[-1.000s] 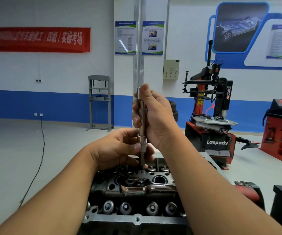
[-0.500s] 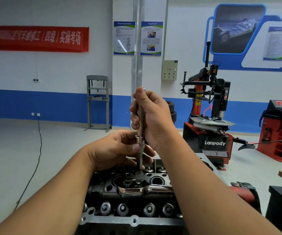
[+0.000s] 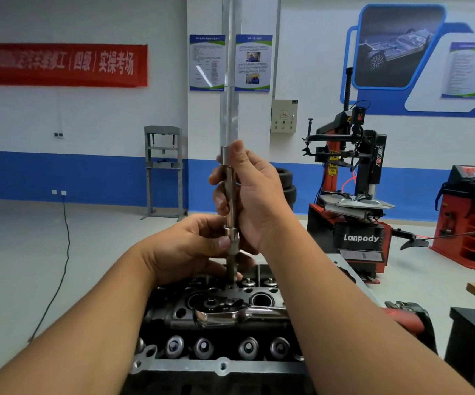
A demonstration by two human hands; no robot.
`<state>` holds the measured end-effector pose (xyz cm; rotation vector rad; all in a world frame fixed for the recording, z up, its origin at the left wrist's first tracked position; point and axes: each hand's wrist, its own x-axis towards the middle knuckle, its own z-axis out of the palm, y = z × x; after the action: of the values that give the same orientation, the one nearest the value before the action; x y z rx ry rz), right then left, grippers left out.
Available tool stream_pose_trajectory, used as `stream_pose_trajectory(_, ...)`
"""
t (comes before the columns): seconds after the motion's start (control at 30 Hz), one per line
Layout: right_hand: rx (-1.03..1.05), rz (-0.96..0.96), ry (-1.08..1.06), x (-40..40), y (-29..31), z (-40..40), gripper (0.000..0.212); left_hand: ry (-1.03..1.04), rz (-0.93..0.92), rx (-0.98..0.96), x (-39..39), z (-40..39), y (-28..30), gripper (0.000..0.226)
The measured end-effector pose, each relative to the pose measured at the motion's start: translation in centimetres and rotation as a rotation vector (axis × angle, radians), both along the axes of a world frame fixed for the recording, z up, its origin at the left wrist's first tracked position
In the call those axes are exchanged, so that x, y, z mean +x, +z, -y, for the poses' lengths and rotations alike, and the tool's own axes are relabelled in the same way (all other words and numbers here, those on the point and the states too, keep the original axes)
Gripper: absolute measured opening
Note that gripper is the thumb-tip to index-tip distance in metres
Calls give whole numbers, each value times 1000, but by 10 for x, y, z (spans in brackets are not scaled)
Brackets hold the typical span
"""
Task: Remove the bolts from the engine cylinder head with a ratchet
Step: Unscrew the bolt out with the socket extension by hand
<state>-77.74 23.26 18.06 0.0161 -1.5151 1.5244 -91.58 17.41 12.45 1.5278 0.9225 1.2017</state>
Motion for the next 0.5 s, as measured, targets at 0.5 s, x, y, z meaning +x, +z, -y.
stream_pose_trajectory(0.5, -67, 10, 16, 1, 2, 1, 43, 58, -16, -5, 1, 1, 1, 52)
